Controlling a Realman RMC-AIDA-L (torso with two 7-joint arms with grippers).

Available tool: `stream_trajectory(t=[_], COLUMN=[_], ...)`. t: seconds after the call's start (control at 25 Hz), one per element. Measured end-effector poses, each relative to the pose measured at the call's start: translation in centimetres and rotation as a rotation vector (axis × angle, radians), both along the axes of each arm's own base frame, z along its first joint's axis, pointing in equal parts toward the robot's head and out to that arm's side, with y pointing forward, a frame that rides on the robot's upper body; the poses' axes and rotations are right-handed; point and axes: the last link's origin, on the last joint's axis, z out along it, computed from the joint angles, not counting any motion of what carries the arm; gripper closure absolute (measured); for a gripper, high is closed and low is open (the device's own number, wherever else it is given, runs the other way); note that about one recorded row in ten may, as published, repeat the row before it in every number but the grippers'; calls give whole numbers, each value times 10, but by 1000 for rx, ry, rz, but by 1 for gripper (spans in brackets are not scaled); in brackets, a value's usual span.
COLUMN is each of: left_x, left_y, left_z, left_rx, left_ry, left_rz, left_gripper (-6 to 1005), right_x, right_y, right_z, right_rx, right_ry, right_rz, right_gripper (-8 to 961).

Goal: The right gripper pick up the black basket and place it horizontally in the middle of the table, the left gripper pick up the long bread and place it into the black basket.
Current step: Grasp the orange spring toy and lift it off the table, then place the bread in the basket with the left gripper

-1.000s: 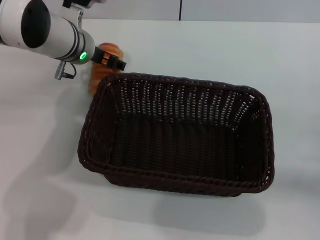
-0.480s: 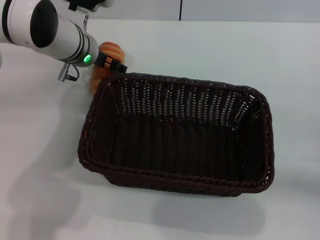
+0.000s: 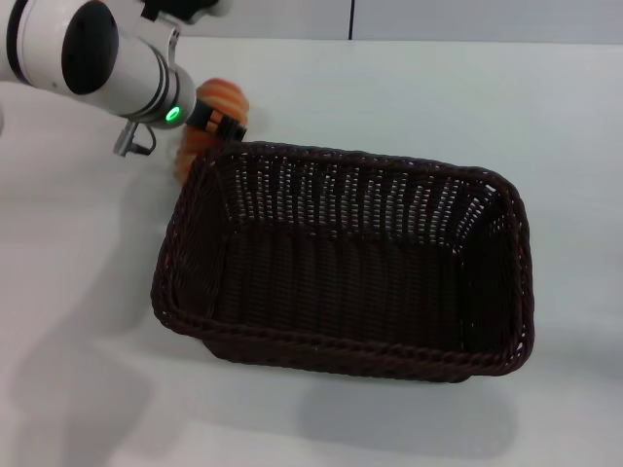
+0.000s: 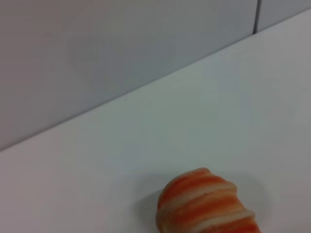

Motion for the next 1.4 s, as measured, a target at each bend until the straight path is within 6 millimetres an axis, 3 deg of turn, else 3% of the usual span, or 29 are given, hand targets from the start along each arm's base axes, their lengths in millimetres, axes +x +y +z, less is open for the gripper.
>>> stream_trajectory(t=[0.44,0.56,0.84,1.16,1.4], left_x=[50,84,109,88,80], left_y=[-5,-17,-49,-97,-99], left_z=[16,29,64,64,64], left_rx=[-12,-61,-244,-642,-655], left_ry=[7,-27,-268,-343,-352], left_rz=[-210,-360,-552,-698,-724], left_gripper=[424,448,506,567,599], right_x=[1,1,0,-1,-2], right_y=[-1,-2,-1,0,4], right_z=[0,0,0,2,3], right_rx=[1,2,3,14,10], right_ry=[4,6,7,6,-1], right_rz=[-3,-4,-1,3,9], right_gripper=[116,117,118,117,118])
